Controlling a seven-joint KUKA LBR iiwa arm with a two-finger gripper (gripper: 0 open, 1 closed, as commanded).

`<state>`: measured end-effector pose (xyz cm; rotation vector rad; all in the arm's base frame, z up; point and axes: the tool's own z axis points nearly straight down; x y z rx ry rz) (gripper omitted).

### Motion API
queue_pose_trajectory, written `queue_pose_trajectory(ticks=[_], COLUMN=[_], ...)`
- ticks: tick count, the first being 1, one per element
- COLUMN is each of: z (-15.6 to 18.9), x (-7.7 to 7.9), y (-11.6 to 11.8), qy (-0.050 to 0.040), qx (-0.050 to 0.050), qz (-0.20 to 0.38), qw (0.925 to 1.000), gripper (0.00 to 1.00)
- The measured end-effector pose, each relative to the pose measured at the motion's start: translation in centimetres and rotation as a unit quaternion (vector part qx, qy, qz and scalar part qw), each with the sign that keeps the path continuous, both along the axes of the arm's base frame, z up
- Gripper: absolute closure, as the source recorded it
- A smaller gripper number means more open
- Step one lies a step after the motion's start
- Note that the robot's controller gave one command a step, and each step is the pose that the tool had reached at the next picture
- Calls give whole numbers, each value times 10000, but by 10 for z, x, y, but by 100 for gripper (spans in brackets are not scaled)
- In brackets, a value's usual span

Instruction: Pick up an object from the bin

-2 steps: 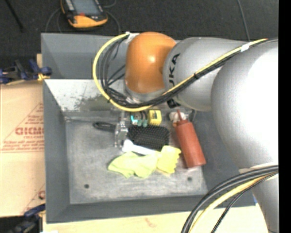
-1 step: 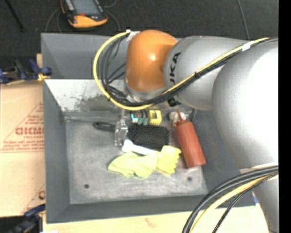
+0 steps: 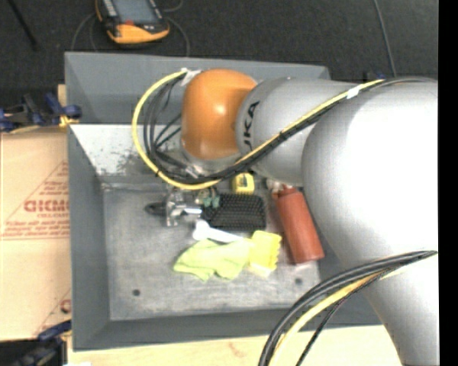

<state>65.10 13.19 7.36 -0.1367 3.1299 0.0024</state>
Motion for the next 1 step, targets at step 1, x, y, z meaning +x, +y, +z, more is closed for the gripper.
queue_pose_trajectory(ticks=[1], z=[0], x=[0], y=[0], qy=[0], qx=[1], qz=[-4], qw=[10000], gripper=[100])
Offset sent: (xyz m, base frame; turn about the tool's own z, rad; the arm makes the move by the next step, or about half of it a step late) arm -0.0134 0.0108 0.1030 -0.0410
